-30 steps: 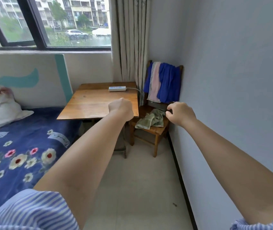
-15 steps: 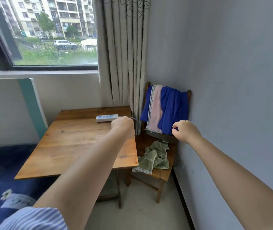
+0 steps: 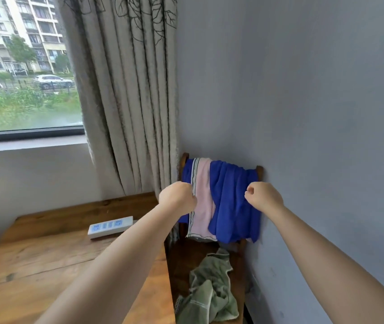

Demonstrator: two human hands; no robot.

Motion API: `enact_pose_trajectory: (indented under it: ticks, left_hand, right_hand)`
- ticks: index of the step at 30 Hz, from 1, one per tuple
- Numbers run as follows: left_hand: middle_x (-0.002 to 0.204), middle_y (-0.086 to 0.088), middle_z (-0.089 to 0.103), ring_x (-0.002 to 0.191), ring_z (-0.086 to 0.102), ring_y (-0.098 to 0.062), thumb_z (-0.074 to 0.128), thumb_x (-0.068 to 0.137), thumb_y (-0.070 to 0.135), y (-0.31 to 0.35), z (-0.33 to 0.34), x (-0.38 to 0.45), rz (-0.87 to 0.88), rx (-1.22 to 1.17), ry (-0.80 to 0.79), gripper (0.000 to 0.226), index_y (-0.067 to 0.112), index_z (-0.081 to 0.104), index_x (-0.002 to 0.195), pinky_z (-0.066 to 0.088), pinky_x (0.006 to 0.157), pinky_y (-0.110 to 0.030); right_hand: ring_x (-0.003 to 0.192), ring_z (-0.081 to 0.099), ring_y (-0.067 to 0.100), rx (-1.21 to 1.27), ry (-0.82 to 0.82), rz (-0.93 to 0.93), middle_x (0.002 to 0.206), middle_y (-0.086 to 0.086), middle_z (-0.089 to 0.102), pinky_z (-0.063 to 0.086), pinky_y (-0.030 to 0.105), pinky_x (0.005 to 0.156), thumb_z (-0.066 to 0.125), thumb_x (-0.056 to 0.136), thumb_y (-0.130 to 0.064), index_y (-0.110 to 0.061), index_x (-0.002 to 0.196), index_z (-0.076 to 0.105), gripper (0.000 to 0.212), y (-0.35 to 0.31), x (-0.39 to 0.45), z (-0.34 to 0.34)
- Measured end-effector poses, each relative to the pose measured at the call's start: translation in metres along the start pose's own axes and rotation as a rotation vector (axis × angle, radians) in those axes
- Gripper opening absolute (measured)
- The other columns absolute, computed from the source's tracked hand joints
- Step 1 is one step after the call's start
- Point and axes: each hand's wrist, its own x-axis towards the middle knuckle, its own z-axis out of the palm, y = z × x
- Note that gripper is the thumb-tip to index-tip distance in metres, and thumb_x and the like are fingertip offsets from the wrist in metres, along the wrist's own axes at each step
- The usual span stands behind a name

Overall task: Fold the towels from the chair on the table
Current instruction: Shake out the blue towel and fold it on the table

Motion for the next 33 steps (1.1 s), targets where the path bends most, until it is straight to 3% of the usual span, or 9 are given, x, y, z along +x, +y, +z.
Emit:
enact_pose_trajectory:
  ticks: [6, 9, 11, 12, 14, 17, 20, 26, 33]
  left_hand:
    - [0.105, -0.008, 0.061, 0.093, 0.058, -0.024, 0.036, 0.094, 0.018, 0.025, 0.044, 0.12, -0.019, -0.097, -0.091, 0.027, 0.007, 0.057, 0.106, 0.041, 0.066, -0.029]
    - [0.096, -0.004, 0.06, 0.09, 0.055, -0.022, 0.035, 0.096, 0.02, 0.037, 0.067, 0.185, -0.055, -0.191, -0.124, 0.029, 0.005, 0.057, 0.109, 0.038, 0.066, -0.027]
    - [0.105, -0.007, 0.062, 0.098, 0.058, -0.024, 0.037, 0.096, 0.021, 0.04, 0.078, 0.214, -0.094, -0.255, -0.122, 0.03, 0.006, 0.058, 0.11, 0.039, 0.066, -0.026]
    - [0.108, -0.01, 0.063, 0.099, 0.059, -0.025, 0.037, 0.096, 0.02, 0.042, 0.084, 0.226, -0.119, -0.286, -0.131, 0.029, 0.006, 0.059, 0.109, 0.039, 0.066, -0.026]
    - [0.095, -0.015, 0.064, 0.089, 0.061, -0.024, 0.037, 0.095, 0.016, 0.044, 0.096, 0.247, -0.163, -0.347, -0.161, 0.027, 0.005, 0.063, 0.097, 0.037, 0.056, -0.024]
    - [0.057, -0.002, 0.044, 0.051, 0.039, -0.01, 0.041, 0.091, 0.015, 0.054, 0.119, 0.27, -0.191, -0.423, -0.147, 0.034, 0.013, 0.045, 0.057, 0.025, 0.045, -0.023]
    - [0.08, 0.001, 0.06, 0.069, 0.052, -0.014, 0.045, 0.093, 0.025, 0.066, 0.142, 0.278, -0.103, -0.441, -0.145, 0.023, 0.014, 0.062, 0.084, 0.037, 0.061, -0.022]
    - [0.11, -0.002, 0.059, 0.101, 0.055, -0.02, 0.045, 0.093, 0.033, 0.082, 0.168, 0.294, -0.129, -0.485, 0.006, 0.031, 0.011, 0.059, 0.112, 0.039, 0.078, -0.023]
    - [0.099, -0.004, 0.061, 0.09, 0.055, -0.018, 0.041, 0.094, 0.031, 0.08, 0.177, 0.301, -0.027, -0.347, 0.09, 0.027, 0.011, 0.059, 0.093, 0.036, 0.067, -0.024]
  right_hand:
    - [0.052, 0.037, 0.014, 0.045, 0.02, 0.107, 0.053, -0.002, 0.035, 0.024, 0.025, 0.045, 0.046, 0.088, -0.011, -0.015, 0.052, 0.029, 0.04, 0.045, 0.108, 0.037]
    - [0.057, 0.043, 0.014, 0.093, -0.013, 0.129, 0.055, -0.004, 0.039, 0.031, 0.026, 0.051, 0.049, 0.09, -0.017, -0.02, 0.054, 0.033, 0.04, 0.063, 0.163, 0.058]
    - [0.077, 0.056, 0.02, 0.123, -0.05, 0.121, 0.072, -0.001, 0.057, 0.038, 0.024, 0.062, 0.05, 0.091, -0.023, -0.021, 0.072, 0.054, 0.02, 0.064, 0.185, 0.065]
    - [0.091, 0.059, 0.022, 0.123, -0.053, 0.121, 0.091, 0.005, 0.063, 0.041, 0.025, 0.068, 0.05, 0.092, -0.026, -0.015, 0.095, 0.061, 0.015, 0.064, 0.195, 0.071]
    - [0.105, 0.057, 0.024, 0.063, -0.062, 0.156, 0.118, 0.01, 0.058, 0.045, 0.028, 0.078, 0.049, 0.092, -0.03, -0.006, 0.121, 0.052, 0.038, 0.063, 0.21, 0.081]
    - [0.1, 0.058, 0.025, -0.007, -0.063, 0.201, 0.114, 0.012, 0.058, 0.044, 0.029, 0.072, 0.047, 0.092, -0.028, -0.004, 0.11, 0.054, 0.031, 0.072, 0.227, 0.099]
    - [0.093, 0.059, 0.024, -0.085, -0.068, 0.198, 0.106, 0.01, 0.06, 0.042, 0.028, 0.067, 0.046, 0.092, -0.028, -0.005, 0.097, 0.056, 0.025, 0.084, 0.235, 0.115]
    - [0.092, 0.06, 0.023, -0.127, -0.022, 0.179, 0.108, 0.006, 0.06, 0.037, 0.027, 0.063, 0.042, 0.093, -0.025, -0.009, 0.102, 0.053, 0.022, 0.092, 0.244, 0.126]
    - [0.086, 0.063, 0.022, -0.261, 0.028, 0.159, 0.101, 0.004, 0.063, 0.032, 0.026, 0.058, 0.041, 0.095, -0.03, -0.011, 0.102, 0.049, 0.023, 0.108, 0.237, 0.122]
